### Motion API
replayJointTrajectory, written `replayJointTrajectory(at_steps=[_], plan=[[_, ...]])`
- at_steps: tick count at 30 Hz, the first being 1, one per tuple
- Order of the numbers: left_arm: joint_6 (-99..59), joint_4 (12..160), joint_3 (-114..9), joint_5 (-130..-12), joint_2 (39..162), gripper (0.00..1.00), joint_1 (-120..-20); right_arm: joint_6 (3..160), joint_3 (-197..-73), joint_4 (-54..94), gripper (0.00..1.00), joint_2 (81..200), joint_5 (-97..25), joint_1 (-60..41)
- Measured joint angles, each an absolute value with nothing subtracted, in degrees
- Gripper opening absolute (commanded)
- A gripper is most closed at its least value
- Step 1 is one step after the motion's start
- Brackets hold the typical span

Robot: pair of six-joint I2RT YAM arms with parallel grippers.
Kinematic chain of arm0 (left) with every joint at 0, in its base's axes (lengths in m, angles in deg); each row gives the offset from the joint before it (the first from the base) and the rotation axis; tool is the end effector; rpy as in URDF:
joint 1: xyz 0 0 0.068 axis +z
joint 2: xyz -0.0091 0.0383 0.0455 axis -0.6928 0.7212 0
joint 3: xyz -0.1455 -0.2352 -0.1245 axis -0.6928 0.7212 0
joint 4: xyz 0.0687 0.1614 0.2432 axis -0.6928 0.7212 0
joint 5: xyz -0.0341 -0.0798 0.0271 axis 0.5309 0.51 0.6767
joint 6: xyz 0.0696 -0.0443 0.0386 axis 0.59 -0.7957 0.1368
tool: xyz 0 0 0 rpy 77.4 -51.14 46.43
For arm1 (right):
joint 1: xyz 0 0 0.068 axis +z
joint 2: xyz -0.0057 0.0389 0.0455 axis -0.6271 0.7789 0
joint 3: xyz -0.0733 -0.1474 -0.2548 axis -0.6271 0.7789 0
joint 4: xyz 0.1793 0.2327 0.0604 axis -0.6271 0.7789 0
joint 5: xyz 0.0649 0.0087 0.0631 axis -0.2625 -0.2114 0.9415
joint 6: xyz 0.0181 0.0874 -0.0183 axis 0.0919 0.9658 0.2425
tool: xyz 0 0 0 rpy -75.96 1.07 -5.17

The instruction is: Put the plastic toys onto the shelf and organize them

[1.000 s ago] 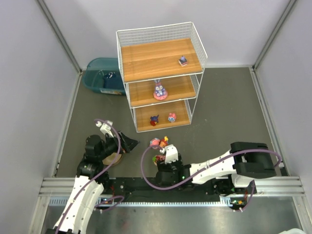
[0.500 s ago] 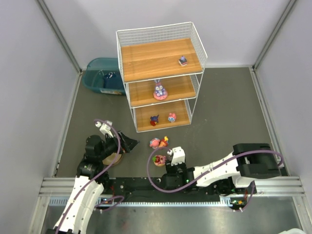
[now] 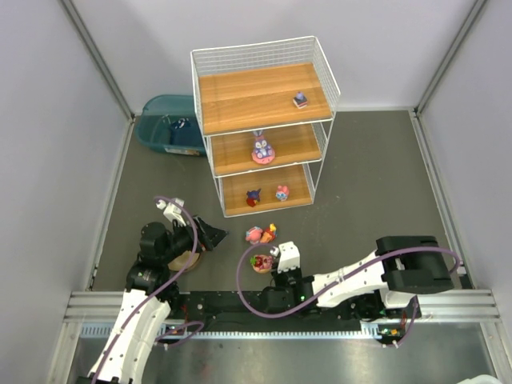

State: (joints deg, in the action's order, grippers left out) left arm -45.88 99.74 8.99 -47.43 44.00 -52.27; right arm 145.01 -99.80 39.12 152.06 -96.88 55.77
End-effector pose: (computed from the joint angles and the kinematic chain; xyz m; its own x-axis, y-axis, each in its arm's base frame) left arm 0.1586 -0.0670 0.1782 -0.6427 -0.4233 -0.6385 0.2842 0.6423 -0.7118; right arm 0.0413 0.2983 0.1028 -0.5585 -0.1332 -0.8187 -0.2835 0.9582 0.0375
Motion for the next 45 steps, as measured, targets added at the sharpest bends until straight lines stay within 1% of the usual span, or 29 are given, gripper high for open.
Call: replayJointTrajectory(at_steps=[4,5,7,12,16,19,22,25,26,28,33,37,41,45], plan=[[-45.9,99.7,9.0,-47.4,43.8,0.99,-52.3,145.0,-99.8,38.9,0.14,152.1,-96.8,55.8],[-45.9,99.7,9.0,-47.4,43.8,0.99,-52.3,145.0,-99.8,38.9,0.07,152.1,-96.8,55.8],[-45.9,99.7,9.0,-47.4,43.8,0.99,-52.3,144.8,-99.8,39.1,0.00,152.1,-96.9,55.9],[-45.9,99.7,9.1,-47.4,43.8,0.99,-52.3,144.6,-100.9,41.3,0.00,152.1,-96.4,55.9],[-46.1,99.7,9.1,-47.4,43.8,0.99,-52.3,143.5,-102.7,47.6,0.00,150.3,-94.3,57.1],[-46.1,99.7,9.1,-47.4,43.8,0.99,-52.3,139.7,-104.2,52.0,0.00,143.5,-93.1,58.8],[-46.1,99.7,9.1,-47.4,43.8,0.99,-52.3,133.9,-107.9,54.7,0.00,133.0,-91.4,59.6],[-46.2,99.7,9.1,-47.4,43.8,0.99,-52.3,127.6,-117.7,57.2,0.00,124.0,-91.0,59.6],[-46.3,99.7,9.1,-47.5,43.8,0.99,-52.3,126.0,-121.4,58.0,0.00,123.0,-91.4,59.6],[-46.4,99.7,9.1,-47.6,43.8,0.99,-52.3,121.6,-132.7,61.1,0.00,123.3,-93.5,59.5],[-46.9,99.7,9.1,-48.3,43.8,0.99,-52.3,108.9,-165.9,66.7,0.00,135.6,-98.5,57.4],[-47.6,99.6,9.1,-48.3,43.9,0.99,-52.3,98.0,-191.3,68.0,0.00,149.4,-98.8,51.7],[-47.8,99.2,9.1,-48.2,44.7,0.99,-52.3,94.2,-202.4,69.3,0.00,156.6,-97.7,44.5],[-48.1,99.1,9.1,-48.2,44.9,0.99,-52.3,92.4,-204.5,69.7,0.00,159.4,-95.3,38.0]])
